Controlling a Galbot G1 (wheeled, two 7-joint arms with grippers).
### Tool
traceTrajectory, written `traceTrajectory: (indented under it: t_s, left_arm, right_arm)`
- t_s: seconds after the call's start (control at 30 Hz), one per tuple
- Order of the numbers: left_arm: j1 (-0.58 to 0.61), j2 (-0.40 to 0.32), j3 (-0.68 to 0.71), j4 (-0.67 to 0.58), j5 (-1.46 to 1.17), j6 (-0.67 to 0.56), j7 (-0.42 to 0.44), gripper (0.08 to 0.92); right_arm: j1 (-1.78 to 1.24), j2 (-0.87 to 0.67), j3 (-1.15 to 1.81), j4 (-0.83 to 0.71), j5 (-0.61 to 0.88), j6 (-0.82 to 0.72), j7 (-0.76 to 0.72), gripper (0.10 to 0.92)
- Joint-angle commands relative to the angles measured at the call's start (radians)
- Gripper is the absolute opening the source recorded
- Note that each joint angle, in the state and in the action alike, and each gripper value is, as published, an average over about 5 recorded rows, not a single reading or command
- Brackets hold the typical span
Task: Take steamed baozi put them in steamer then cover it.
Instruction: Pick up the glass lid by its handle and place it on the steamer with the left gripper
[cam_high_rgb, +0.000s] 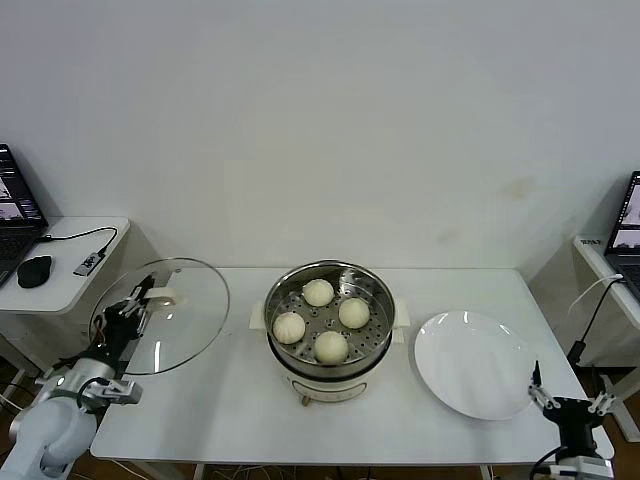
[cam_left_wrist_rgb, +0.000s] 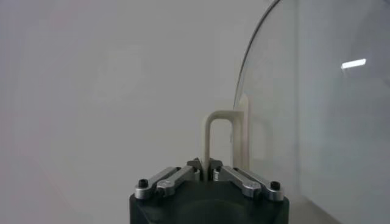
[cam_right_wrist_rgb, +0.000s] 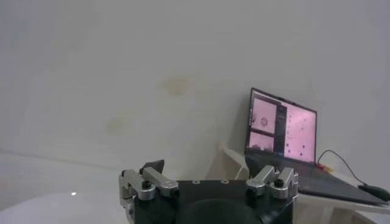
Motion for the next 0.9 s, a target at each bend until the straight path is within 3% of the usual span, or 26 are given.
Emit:
traceTrajectory:
  t_s: [0.03, 0.17, 0.33, 0.5, 0.9]
  left_arm:
    - [-0.208, 0.074, 0.4, -0.203, -0.067, 0.302, 0.108, 0.146]
    - [-0.349, -0.013, 0.561, -0.169, 0.013, 0.366, 0.15, 0.146]
    - [-0.427, -0.117, 0.64, -0.149, 0.128, 0.424, 0.235, 0.146]
    - [-0.448, -0.195, 0.676, -0.129, 0.23, 0.456, 0.302, 0.146]
    - [-0.4, -0.424, 0.678, -0.067, 0.45, 0.455, 0.359, 0.146]
  right_arm:
    - [0.004, 0.023, -0.038, -0.018, -0.074, 0.012, -0.003, 0.823]
    - [0.03, 0.045, -0.068, -0.042, -0.117, 0.014, 0.002, 0.823]
    - [0.067, 0.067, -0.117, -0.071, -0.189, 0.009, 0.013, 0.823]
    - [0.086, 0.074, -0.15, -0.08, -0.217, 0.003, 0.016, 0.823]
    - [0.108, 0.066, -0.179, -0.111, -0.218, -0.009, 0.018, 0.823]
